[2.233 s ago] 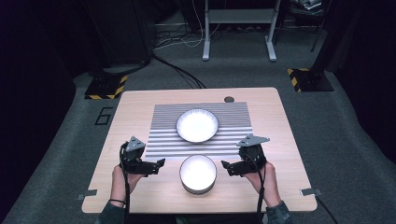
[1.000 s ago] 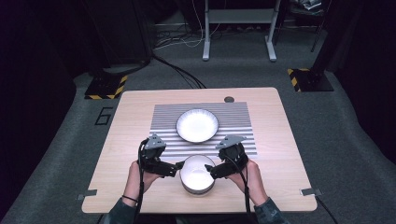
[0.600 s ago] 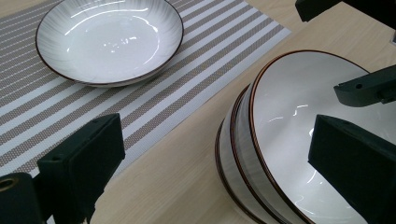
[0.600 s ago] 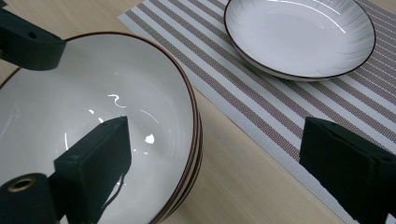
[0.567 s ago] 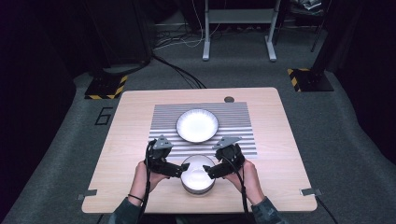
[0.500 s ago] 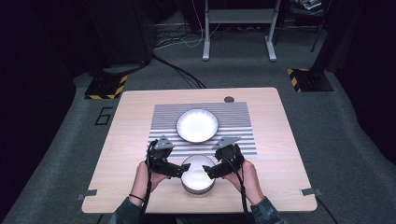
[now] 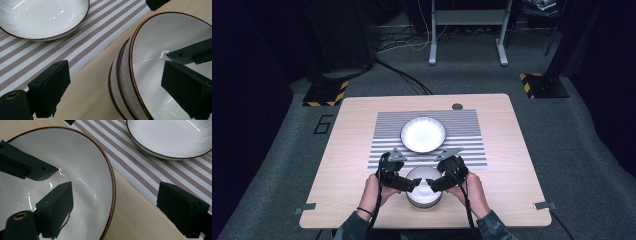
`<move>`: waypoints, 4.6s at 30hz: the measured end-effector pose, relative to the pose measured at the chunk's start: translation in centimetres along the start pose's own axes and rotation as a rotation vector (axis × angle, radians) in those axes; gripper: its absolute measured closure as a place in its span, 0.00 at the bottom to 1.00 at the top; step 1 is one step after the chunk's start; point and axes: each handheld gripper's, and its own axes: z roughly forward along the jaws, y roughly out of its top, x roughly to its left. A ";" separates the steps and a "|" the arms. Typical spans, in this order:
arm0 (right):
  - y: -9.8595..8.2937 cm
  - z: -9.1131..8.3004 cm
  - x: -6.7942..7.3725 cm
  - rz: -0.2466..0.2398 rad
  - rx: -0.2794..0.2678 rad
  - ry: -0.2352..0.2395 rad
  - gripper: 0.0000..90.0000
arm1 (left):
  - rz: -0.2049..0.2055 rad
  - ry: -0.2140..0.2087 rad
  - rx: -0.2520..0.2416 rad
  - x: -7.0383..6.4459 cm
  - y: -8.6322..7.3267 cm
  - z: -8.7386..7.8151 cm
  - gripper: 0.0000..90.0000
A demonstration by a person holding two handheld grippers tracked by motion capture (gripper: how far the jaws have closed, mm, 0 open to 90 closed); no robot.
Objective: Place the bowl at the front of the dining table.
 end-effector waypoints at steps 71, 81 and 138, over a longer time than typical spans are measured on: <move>-0.1 -1.2 1.8 -0.083 -0.146 -0.111 0.83 | 0.226 0.207 -0.124 -3.5 0.0 -1.2 0.92; -0.2 -0.7 2.0 -0.087 -0.134 -0.124 0.92 | 0.229 0.206 -0.136 -3.5 -0.1 -1.3 0.91; 3.6 -4.0 2.3 -0.161 -0.289 -0.195 0.91 | 0.245 0.265 -0.243 -2.6 3.1 -4.7 0.91</move>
